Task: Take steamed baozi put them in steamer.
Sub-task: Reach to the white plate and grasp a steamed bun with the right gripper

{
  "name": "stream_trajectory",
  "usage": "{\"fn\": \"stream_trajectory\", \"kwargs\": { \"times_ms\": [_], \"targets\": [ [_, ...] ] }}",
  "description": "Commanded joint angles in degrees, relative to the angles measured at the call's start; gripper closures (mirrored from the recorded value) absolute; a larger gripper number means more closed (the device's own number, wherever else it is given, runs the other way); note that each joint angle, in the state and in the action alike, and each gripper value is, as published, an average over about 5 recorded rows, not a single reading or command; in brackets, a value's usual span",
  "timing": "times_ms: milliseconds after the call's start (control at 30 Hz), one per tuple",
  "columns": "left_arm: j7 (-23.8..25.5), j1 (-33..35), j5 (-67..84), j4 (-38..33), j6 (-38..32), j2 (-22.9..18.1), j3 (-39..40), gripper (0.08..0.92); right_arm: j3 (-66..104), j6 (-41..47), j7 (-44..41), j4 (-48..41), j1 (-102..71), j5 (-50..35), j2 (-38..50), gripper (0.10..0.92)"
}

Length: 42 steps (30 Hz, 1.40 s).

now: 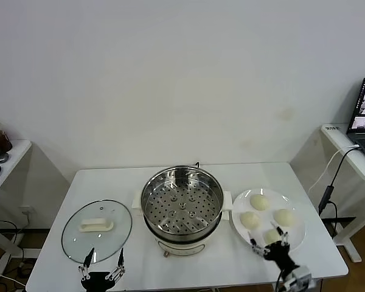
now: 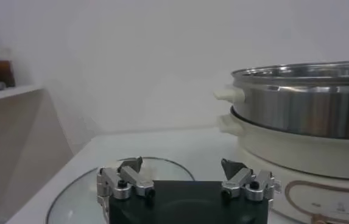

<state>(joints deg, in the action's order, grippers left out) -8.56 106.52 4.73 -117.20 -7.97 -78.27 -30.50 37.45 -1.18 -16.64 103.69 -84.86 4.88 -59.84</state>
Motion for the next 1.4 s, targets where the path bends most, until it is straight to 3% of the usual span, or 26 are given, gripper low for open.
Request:
{"fn": "stream_trajectory", "kwargs": {
  "times_ms": [33,300,733,1033,1400],
  "targets": [
    [0.9,-1.7,-1.8,1.4,-1.0,0.1,-1.0,0.177,0.6,1.8,-9.9,-5.7,11.6,13.6,15.3,0.203],
    [0.8,-2.2,-2.5,2.1,-2.1,-0.2,-2.5,0.177,-15.2,1.8,-26.0,-16.1,33.2,18.7,25.2,0.203],
    [0.6,-2.0,-2.7,1.9,-3.1,-0.7,-4.2,0.177,-51.3,-0.6,-49.1,-36.4,68.0,18.6,21.7,0.203],
    [0.6,-1.8,-3.5,2.1,-4.0,-1.1,-5.3,0.177,-61.6,-2.3,-49.5,-46.5,75.5,17.8,14.2,0.203],
    [0.7,-2.1,-4.7,2.6,-4.9,-1.3,-6.3,0.177,-64.9,-3.3,-46.7,-52.3,77.5,20.5,7.7,0.203]
  ]
}}
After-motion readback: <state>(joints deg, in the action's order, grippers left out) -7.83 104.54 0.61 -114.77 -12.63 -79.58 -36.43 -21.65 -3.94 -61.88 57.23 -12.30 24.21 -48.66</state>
